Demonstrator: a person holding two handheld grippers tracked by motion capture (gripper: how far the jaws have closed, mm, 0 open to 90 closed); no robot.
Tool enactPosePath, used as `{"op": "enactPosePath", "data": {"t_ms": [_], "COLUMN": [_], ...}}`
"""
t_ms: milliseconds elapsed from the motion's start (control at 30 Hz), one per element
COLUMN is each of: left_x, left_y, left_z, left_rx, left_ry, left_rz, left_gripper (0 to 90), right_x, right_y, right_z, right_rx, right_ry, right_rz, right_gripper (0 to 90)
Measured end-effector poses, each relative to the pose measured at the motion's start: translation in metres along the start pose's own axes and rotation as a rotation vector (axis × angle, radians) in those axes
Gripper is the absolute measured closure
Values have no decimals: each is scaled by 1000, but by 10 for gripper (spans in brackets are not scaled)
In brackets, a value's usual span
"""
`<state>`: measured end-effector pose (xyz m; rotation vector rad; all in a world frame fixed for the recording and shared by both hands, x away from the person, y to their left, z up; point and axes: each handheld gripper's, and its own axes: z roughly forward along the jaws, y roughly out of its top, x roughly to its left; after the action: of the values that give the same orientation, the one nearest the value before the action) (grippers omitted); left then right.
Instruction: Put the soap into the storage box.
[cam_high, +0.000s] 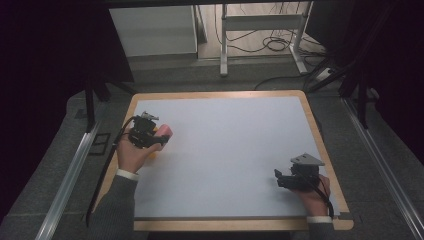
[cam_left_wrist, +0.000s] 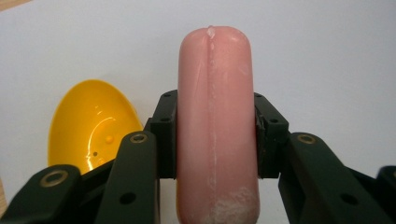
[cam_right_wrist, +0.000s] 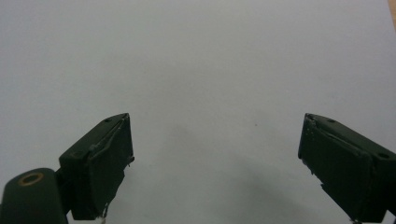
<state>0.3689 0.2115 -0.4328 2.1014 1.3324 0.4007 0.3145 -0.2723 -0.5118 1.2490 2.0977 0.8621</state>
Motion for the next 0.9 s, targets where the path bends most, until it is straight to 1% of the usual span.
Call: {"op": "enactPosePath", "data": {"t_ms": [67, 133, 200, 500, 667, 900], "left_x": [3, 5, 8, 17, 24, 30], "left_y": [1, 1, 2, 3, 1, -2], "left_z": [0, 1, 2, 5, 7, 7], "left_rx": [-3, 3, 8, 17, 21, 25], "left_ry": [6, 10, 15, 25, 37, 49], "left_rz": [-3, -13, -14, -32, -49, -60], "left_gripper": [600, 600, 600, 599, 600, 600], "right_x": [0, 0, 0, 0, 0, 0], "right_y": [0, 0, 0, 0, 0, 0], "right_z": [0, 0, 0, 0, 0, 0], "right_rx": [1, 1, 0, -2, -4, -2], "right_ry": [0, -1, -2, -3, -4, -3], "right_rz": [1, 1, 0, 0, 2, 1], "right_gripper": [99, 99, 99, 99, 99, 99]}}
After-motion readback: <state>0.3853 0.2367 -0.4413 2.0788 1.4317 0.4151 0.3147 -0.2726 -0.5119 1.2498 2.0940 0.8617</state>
